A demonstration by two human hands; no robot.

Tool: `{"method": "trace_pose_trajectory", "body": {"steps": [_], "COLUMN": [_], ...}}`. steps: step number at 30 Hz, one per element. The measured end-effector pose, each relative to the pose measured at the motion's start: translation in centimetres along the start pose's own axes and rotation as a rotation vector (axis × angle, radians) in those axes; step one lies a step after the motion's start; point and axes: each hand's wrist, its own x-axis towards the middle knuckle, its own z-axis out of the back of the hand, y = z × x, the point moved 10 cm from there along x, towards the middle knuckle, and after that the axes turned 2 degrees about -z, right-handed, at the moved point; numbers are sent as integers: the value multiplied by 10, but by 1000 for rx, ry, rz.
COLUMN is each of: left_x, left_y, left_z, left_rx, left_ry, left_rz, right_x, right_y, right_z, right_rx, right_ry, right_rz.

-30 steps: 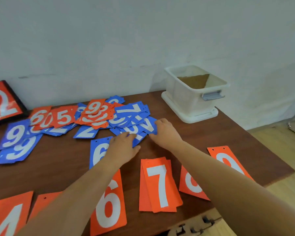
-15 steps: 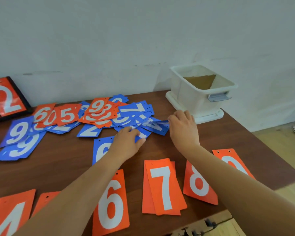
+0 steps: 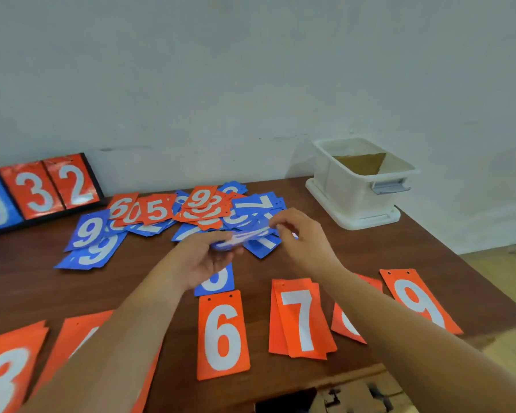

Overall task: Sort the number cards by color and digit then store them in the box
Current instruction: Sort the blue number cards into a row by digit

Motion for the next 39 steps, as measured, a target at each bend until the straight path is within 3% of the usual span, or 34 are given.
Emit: {"method": "trace_pose_trajectory", "body": {"steps": [4, 7, 11, 17, 19, 23, 27, 30, 35, 39], "left_x": [-8, -14, -15, -6, -3, -5, -15, -32, -69, -97], "left_y": [-7, -13, -13, -8, -4, -3, -4, -1, -3, -4], "left_z": [50, 80, 95, 102, 101, 97, 97, 96, 85, 97], "left_rx": [108, 106, 119, 127, 116, 99, 68, 6, -226, -273], "left_ry": [-166, -273, -302, -309, -304, -294, -301, -286, -183, -193], "left_rz": [-61, -133, -170, -158, -149, -157, -167, -174, -211, -300], "right_x": [6, 11, 12, 23, 26, 29, 18, -1, -42, -78], "right_y": [-17, -48, -73, -71, -64, -31, 8, 50, 100, 118], "right_z": [-39, -69, -104, -109, -102, -70, -36, -22, -66, -105], "right_rx": [67, -258, -662, -895, -924, -889, -666, -536, -609, -691], "right_ry": [73, 185, 393, 384, 329, 26, -181, -314, -152, 4], "right_rz": [-159, -290, -259, -103, -102, 4, 49, 199, 438, 531]}}
